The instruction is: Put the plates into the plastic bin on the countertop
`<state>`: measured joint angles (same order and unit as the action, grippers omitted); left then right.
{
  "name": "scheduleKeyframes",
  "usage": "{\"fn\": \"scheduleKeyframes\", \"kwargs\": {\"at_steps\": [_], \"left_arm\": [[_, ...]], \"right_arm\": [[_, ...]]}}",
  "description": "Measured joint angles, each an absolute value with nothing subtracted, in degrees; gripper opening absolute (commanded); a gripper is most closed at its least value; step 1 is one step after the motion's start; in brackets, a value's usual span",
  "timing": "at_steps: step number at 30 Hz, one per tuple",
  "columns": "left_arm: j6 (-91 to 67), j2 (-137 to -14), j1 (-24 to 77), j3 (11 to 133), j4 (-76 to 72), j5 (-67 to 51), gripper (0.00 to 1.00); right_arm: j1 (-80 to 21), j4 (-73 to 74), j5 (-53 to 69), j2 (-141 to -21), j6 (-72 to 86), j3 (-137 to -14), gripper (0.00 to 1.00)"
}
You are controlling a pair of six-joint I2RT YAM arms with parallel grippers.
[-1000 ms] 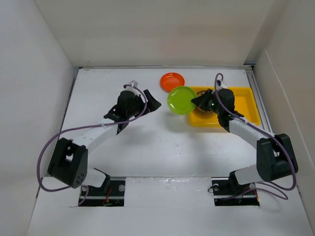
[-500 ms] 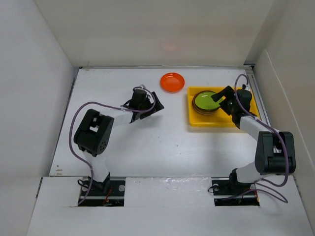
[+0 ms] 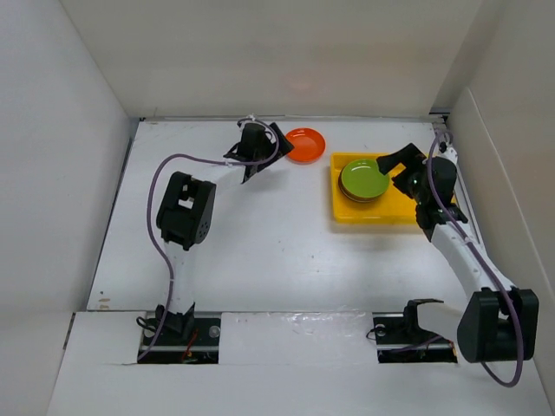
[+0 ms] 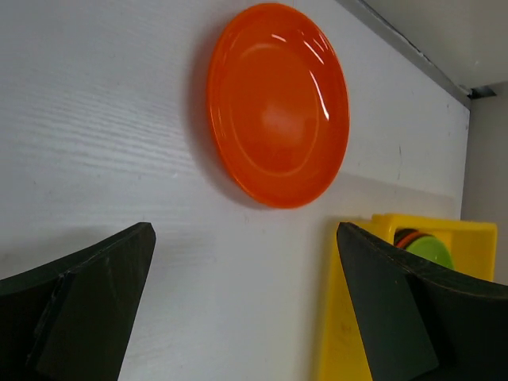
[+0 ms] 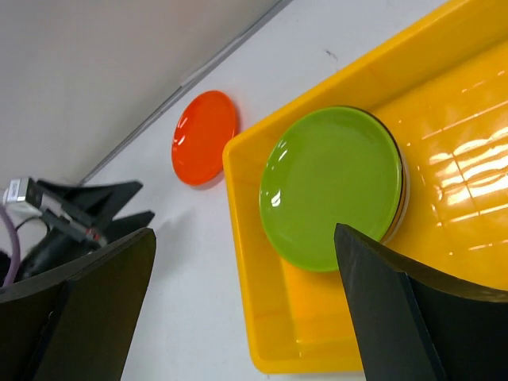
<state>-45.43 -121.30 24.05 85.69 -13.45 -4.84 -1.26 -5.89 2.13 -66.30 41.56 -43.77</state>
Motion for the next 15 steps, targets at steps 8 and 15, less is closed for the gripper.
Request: {"fn": "scheduleKeyframes", "kwargs": {"at_steps": [8,15], "left_arm": [[-47.5,-133.4,23.5,99.1,-10.3,-3.0,0.86],[-49.3,-140.4,23.5,109.4,-6.6,-2.9,0.32]], "right_arm": [[-3.4,-0.9,4.9,-59.6,41.2,-42.3,1.00],[-3.5,0.4,10.0,-52.4,41.2,-42.2,1.00]]}}
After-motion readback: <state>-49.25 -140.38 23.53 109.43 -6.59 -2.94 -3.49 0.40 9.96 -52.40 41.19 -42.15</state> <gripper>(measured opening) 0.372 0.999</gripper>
